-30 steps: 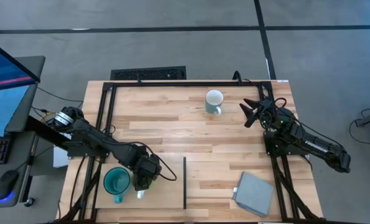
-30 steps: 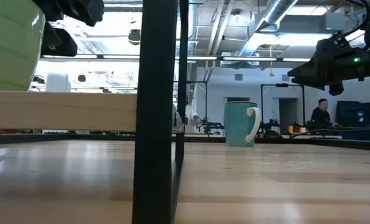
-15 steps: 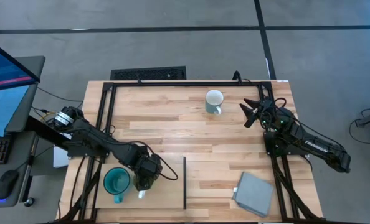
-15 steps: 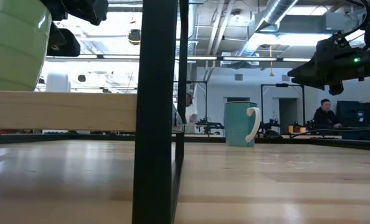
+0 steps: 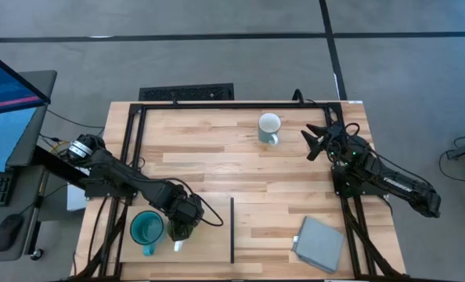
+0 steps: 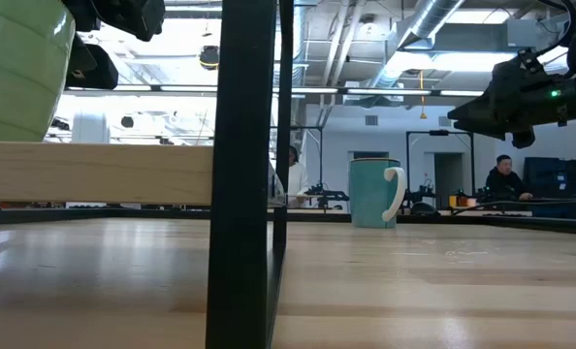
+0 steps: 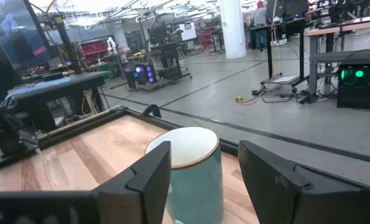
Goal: Stack small to large cups/mugs on shelf
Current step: Put the green mug on the shelf
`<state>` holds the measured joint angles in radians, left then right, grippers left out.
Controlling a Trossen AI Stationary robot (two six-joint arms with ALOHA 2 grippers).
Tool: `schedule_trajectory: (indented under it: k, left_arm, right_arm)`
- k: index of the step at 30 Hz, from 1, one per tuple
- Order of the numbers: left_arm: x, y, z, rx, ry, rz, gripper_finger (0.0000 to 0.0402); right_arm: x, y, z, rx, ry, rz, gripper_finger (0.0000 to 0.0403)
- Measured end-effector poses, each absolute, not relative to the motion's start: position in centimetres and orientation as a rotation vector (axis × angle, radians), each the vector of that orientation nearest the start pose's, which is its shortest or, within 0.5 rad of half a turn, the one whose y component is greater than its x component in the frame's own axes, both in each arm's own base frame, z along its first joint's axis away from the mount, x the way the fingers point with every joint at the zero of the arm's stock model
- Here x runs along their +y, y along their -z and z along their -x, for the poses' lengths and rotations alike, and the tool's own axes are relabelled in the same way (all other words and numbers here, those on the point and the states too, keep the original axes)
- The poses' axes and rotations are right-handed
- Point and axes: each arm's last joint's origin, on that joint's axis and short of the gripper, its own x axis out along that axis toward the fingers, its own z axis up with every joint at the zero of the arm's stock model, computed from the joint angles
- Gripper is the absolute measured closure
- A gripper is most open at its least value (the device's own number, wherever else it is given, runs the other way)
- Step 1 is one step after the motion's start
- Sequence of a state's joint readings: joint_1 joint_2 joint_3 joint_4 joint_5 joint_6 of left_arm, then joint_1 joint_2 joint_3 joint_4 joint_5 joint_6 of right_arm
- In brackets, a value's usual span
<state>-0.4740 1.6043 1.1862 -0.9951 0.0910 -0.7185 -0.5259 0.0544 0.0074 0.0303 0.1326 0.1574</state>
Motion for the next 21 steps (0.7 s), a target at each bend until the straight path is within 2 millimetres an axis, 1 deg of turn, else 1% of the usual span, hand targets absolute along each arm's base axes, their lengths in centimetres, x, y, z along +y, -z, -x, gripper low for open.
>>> schedule_trajectory:
  k: [21]
  left_arm:
    - [-13.58,-22.73,-25.87,1.482,-0.069,0.328,0.0358]
  right_arm:
    - [-5.37,-16.47,-8.49,-0.035,0.658,-0.155,0.0194]
